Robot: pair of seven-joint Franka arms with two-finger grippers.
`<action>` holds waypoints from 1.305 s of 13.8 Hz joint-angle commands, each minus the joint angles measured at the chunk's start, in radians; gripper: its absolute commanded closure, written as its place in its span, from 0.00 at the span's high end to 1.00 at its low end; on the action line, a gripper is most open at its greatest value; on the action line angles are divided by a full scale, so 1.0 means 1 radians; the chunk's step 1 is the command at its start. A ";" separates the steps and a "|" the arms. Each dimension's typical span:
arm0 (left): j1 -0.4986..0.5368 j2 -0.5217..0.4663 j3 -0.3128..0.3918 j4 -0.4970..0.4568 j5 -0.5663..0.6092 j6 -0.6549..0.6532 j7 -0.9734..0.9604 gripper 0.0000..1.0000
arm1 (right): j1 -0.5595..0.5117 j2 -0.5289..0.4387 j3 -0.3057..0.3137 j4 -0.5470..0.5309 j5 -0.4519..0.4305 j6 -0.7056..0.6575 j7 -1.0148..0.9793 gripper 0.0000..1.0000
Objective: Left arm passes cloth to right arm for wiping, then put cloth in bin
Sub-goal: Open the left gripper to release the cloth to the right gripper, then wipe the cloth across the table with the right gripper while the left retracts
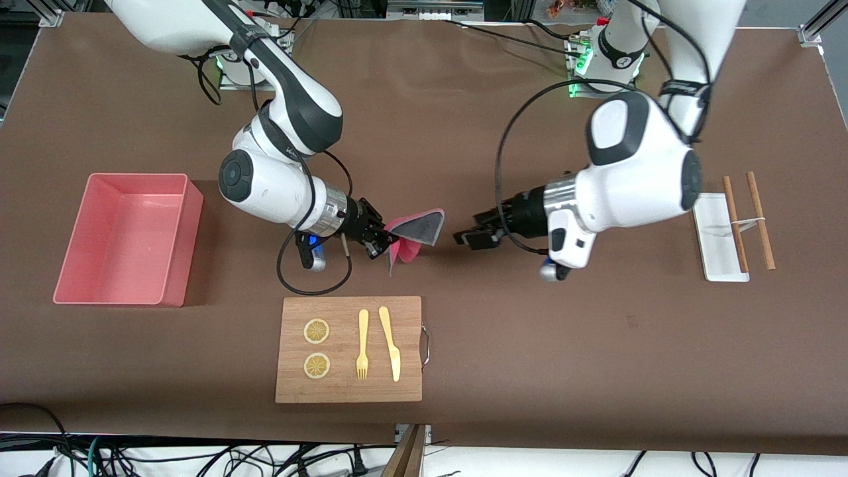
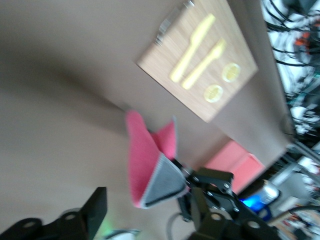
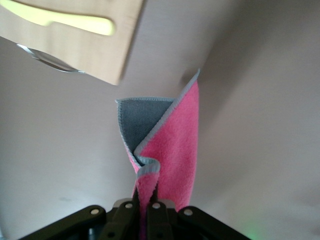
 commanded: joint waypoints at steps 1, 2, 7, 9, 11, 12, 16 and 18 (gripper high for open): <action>0.059 -0.060 -0.006 -0.001 0.181 -0.134 0.017 1.00 | -0.006 -0.003 0.004 -0.016 -0.002 -0.101 -0.064 0.00; 0.074 -0.078 -0.004 -0.001 0.246 -0.184 0.069 1.00 | -0.006 -0.003 0.004 -0.031 -0.004 -0.115 -0.064 0.00; 0.140 -0.144 -0.003 -0.005 0.553 -0.372 0.377 1.00 | -0.007 0.008 -0.029 -0.154 -0.061 -0.117 -0.163 0.00; 0.142 -0.202 0.029 -0.031 0.613 -0.372 0.517 1.00 | -0.007 0.008 -0.091 -0.191 -0.067 -0.117 -0.278 0.00; 0.142 -0.300 0.089 -0.144 0.639 -0.320 0.676 1.00 | -0.007 0.009 -0.167 -0.214 -0.067 -0.118 -0.419 0.00; 0.142 -0.364 0.095 -0.230 0.712 -0.270 0.751 1.00 | -0.007 0.009 -0.206 -0.219 -0.067 -0.118 -0.486 0.00; 0.190 -0.500 0.136 -0.357 0.646 -0.235 0.798 1.00 | -0.009 0.009 -0.354 -0.220 -0.065 -0.174 -0.753 0.00; 0.188 -0.500 0.166 -0.338 0.613 -0.278 0.809 1.00 | -0.009 0.009 -0.427 -0.217 -0.065 -0.195 -0.896 0.00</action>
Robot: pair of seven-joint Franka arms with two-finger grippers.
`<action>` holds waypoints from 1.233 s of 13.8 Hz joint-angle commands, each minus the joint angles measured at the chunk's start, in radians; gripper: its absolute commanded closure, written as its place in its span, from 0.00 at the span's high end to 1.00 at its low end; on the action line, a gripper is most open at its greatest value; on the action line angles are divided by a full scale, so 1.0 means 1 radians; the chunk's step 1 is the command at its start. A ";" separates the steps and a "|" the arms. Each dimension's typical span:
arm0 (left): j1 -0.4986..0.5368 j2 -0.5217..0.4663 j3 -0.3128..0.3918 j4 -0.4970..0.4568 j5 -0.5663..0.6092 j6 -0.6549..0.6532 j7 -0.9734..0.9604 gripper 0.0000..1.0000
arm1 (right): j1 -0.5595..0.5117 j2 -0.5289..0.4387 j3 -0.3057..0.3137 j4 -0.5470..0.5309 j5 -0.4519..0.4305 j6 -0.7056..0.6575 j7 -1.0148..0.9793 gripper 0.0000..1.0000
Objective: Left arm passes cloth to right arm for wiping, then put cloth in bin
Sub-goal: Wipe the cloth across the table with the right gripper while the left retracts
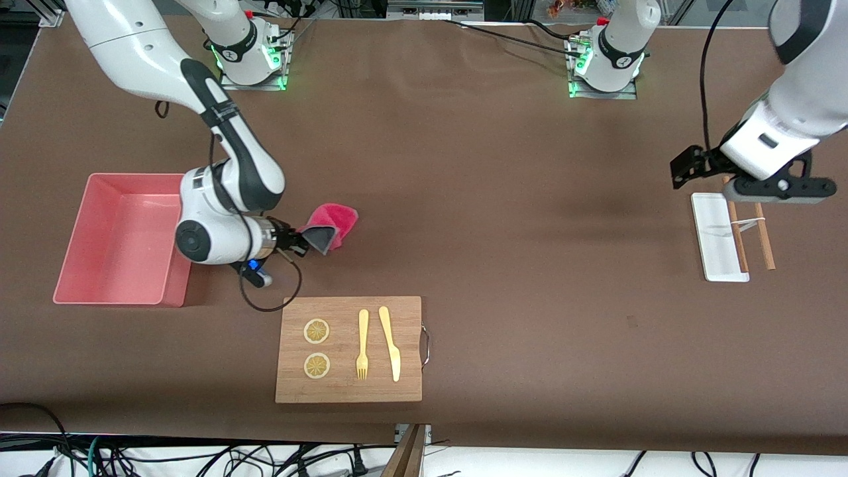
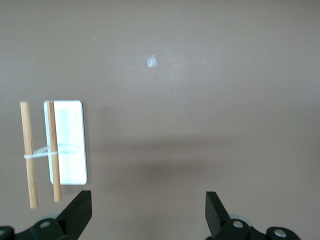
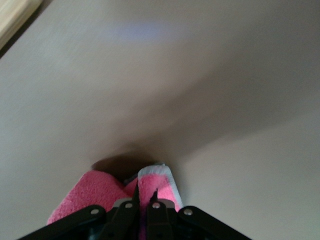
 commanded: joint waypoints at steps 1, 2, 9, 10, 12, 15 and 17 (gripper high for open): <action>0.006 -0.028 0.038 -0.019 -0.055 -0.018 0.055 1.00 | -0.001 -0.014 -0.083 -0.010 -0.007 -0.025 -0.187 0.00; -0.004 -0.028 0.052 -0.017 -0.056 -0.021 0.076 1.00 | -0.002 -0.016 -0.104 -0.004 -0.007 -0.026 -0.243 0.00; -0.008 0.042 0.037 0.083 -0.040 -0.063 0.082 1.00 | -0.001 -0.006 -0.089 0.029 -0.101 -0.048 -0.335 0.00; -0.008 0.042 0.037 0.084 -0.040 -0.063 0.082 1.00 | 0.004 0.000 -0.068 0.028 -0.101 -0.034 -0.278 0.00; -0.008 0.044 0.035 0.083 -0.038 -0.063 0.081 1.00 | 0.007 0.020 -0.003 0.025 -0.099 0.024 -0.148 0.00; -0.005 0.042 0.037 0.083 -0.040 -0.078 0.081 1.00 | 0.022 0.040 0.079 0.028 -0.101 0.110 0.032 0.00; -0.005 0.042 0.037 0.083 -0.040 -0.090 0.081 1.00 | 0.028 0.047 0.129 0.029 -0.094 0.161 0.138 0.00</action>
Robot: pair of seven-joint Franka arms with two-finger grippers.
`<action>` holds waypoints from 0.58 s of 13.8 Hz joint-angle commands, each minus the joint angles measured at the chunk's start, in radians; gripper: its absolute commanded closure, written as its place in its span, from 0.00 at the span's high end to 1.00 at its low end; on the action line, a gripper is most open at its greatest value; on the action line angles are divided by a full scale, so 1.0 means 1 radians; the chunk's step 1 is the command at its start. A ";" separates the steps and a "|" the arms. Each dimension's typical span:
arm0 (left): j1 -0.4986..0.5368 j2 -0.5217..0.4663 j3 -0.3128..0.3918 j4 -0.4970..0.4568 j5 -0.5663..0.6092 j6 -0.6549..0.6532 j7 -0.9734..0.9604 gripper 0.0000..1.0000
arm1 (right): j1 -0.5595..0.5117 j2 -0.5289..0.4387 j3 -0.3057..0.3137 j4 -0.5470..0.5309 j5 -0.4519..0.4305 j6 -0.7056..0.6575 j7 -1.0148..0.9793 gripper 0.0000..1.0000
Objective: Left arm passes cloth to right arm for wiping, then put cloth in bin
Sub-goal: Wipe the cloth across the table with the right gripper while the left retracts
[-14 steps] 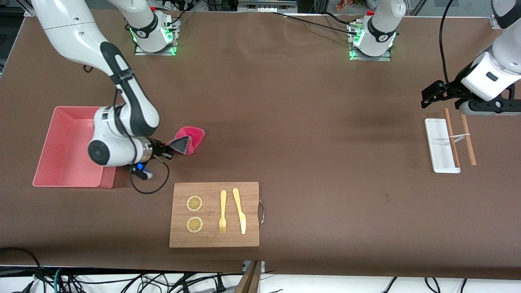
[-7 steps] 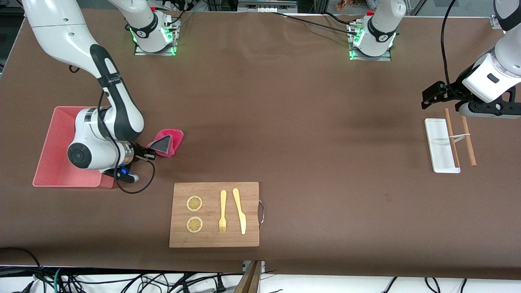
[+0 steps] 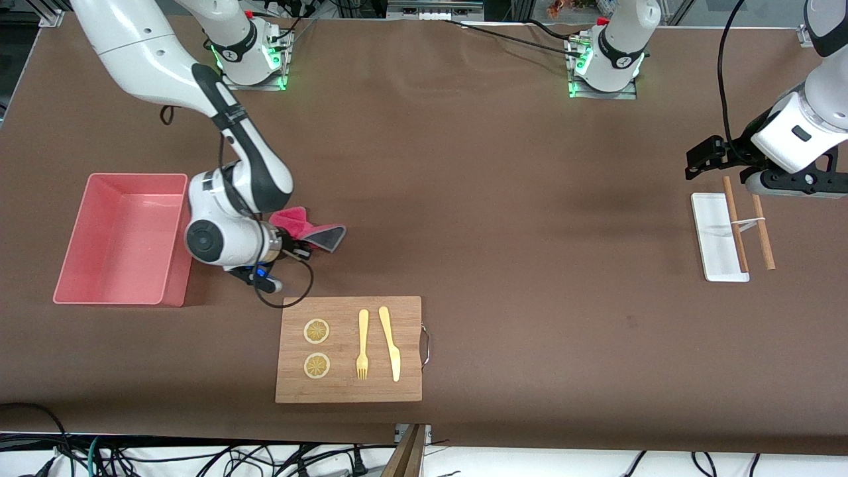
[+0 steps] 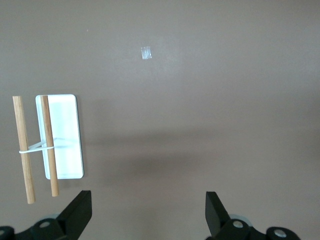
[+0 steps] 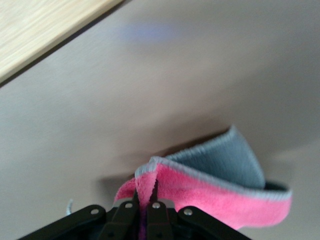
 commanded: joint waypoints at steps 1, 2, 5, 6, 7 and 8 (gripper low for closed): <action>0.002 0.016 0.001 0.038 -0.001 -0.031 0.019 1.00 | 0.000 0.012 0.074 0.007 -0.009 0.065 0.151 0.00; 0.000 0.021 0.001 0.043 -0.001 -0.031 0.019 1.00 | 0.005 0.015 0.109 0.007 -0.009 0.097 0.212 0.00; -0.001 0.023 -0.002 0.044 -0.001 -0.030 0.019 1.00 | 0.029 0.040 0.172 0.015 -0.009 0.205 0.368 0.00; -0.001 0.023 -0.001 0.044 -0.001 -0.030 0.019 1.00 | 0.029 0.043 0.181 0.021 -0.009 0.215 0.398 0.00; -0.001 0.021 -0.001 0.044 -0.001 -0.030 0.019 1.00 | 0.029 0.041 0.183 0.024 -0.009 0.217 0.397 0.00; -0.001 0.021 -0.001 0.044 -0.001 -0.030 0.019 1.00 | 0.025 0.037 0.180 0.026 -0.024 0.205 0.372 0.00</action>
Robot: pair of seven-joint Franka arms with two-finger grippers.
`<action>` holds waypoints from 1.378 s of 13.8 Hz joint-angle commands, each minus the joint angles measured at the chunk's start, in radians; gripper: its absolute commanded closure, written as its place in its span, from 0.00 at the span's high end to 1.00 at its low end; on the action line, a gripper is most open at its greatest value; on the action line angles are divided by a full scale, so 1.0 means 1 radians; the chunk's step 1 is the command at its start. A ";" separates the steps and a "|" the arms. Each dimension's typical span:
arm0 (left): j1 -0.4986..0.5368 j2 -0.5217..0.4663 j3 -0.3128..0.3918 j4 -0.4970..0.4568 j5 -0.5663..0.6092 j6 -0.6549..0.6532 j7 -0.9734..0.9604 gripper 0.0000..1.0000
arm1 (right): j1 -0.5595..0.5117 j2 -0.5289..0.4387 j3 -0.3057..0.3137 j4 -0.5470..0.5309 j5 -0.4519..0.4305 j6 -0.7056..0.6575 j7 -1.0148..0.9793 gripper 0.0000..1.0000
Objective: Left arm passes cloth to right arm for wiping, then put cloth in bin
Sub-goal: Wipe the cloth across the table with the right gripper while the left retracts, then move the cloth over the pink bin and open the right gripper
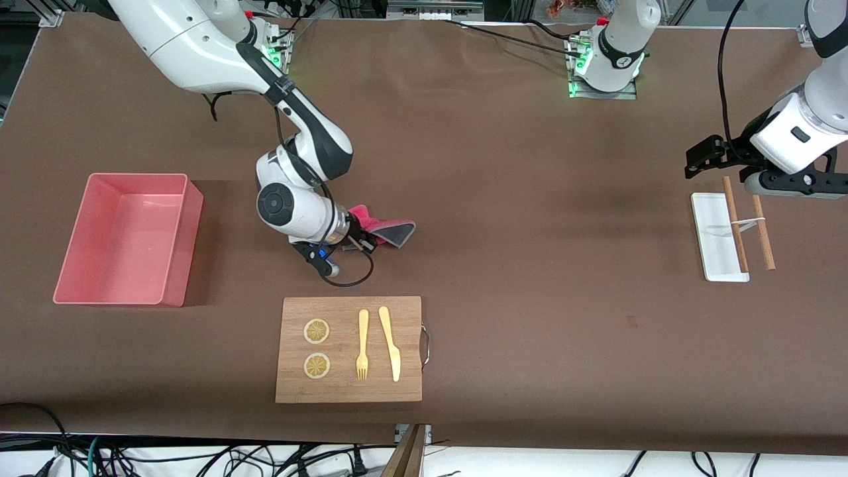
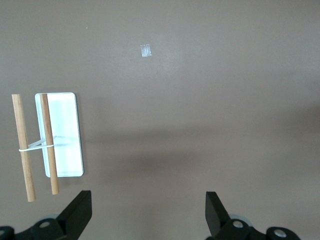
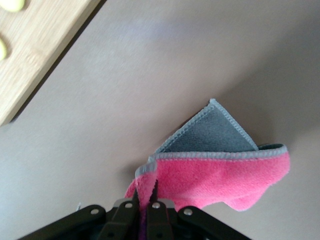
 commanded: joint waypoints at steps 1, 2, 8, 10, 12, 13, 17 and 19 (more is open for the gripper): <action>-0.001 0.014 -0.002 0.035 -0.001 -0.025 0.019 1.00 | -0.025 0.014 0.001 0.021 -0.036 -0.027 -0.055 0.00; -0.001 0.015 -0.002 0.035 -0.001 -0.025 0.019 1.00 | -0.030 0.012 -0.016 0.020 -0.036 -0.074 -0.120 0.00; -0.001 0.015 -0.002 0.035 -0.001 -0.025 0.019 1.00 | -0.055 -0.017 -0.260 0.014 -0.036 -0.286 -0.589 0.00; -0.001 0.015 -0.002 0.035 -0.001 -0.025 0.019 1.00 | -0.058 -0.029 -0.303 0.016 -0.036 -0.314 -0.668 0.00; -0.001 0.014 -0.002 0.035 -0.003 -0.027 0.019 1.00 | -0.061 -0.042 -0.340 0.019 -0.036 -0.320 -0.741 0.00; -0.001 0.014 -0.002 0.035 -0.003 -0.027 0.019 1.00 | -0.070 -0.057 -0.340 0.022 -0.035 -0.337 -0.761 0.00; 0.001 0.014 0.000 0.035 -0.003 -0.028 0.019 1.00 | -0.105 -0.184 -0.340 0.120 -0.038 -0.601 -0.771 0.00; 0.001 0.014 0.000 0.035 -0.003 -0.027 0.019 1.00 | -0.133 -0.206 -0.360 0.241 -0.073 -0.796 -0.868 0.00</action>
